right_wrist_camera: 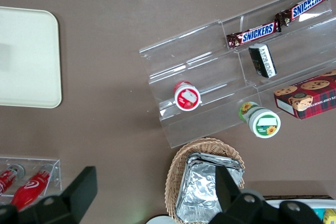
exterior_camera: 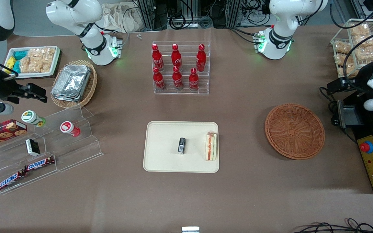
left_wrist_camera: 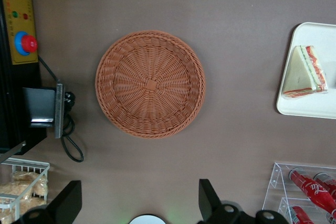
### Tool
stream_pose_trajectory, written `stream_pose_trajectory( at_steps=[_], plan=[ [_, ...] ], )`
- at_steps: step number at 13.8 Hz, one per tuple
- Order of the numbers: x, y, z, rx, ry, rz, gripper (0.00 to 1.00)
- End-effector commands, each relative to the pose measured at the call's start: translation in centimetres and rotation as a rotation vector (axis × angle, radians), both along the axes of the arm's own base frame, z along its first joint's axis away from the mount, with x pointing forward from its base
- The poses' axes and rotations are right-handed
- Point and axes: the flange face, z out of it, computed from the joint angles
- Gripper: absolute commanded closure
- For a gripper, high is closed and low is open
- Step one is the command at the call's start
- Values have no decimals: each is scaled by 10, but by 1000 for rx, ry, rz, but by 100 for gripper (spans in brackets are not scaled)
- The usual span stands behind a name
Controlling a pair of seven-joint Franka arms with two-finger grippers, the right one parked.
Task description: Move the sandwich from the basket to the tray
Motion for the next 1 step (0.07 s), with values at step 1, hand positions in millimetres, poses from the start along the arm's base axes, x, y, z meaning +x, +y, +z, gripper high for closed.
stream_pose_trajectory(
  at_steps=[1],
  plan=[
    [-7, -5, -1, -13, 12, -18, 0]
  ],
)
